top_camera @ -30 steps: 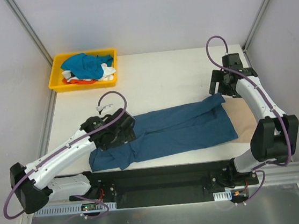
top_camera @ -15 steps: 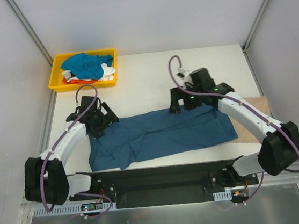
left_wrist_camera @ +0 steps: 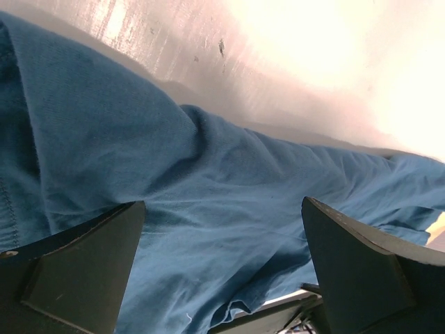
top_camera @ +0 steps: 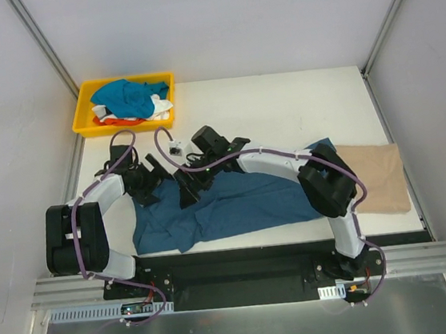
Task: Fold and stack the t-shirts
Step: Fold the tshirt
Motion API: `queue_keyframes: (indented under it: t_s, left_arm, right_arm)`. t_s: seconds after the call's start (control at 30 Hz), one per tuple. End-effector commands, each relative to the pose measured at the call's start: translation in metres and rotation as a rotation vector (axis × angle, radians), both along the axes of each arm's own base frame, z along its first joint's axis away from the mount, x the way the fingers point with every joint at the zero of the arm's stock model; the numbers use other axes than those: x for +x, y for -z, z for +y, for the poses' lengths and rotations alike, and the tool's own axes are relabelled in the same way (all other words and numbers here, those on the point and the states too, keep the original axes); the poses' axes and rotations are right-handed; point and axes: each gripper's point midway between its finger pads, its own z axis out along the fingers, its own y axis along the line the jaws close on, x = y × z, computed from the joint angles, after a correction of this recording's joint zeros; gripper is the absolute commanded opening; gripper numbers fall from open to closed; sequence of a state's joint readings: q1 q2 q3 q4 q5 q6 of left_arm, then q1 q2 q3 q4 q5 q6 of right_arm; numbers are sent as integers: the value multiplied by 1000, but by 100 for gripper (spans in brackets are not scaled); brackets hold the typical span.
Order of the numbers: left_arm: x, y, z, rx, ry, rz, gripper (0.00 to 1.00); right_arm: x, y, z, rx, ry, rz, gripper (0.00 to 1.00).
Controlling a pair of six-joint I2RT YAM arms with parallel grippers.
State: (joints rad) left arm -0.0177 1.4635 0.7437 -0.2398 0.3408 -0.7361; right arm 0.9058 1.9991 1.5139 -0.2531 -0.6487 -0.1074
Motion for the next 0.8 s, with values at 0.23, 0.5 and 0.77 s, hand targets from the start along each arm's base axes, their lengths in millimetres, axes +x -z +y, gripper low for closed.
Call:
queue_keyframes:
  t_s: [0.23, 0.5, 0.77]
  left_arm:
    - [-12, 14, 11, 15, -2, 24, 98]
    - [-11, 9, 19, 55, -10, 0, 98]
    - [-9, 2, 24, 80, -17, -17, 98]
  right_arm:
    - [-19, 23, 15, 29, -103, 9, 97]
    - [-59, 26, -47, -81, -109, 12, 97]
    - [-94, 22, -117, -154, 51, -54, 97]
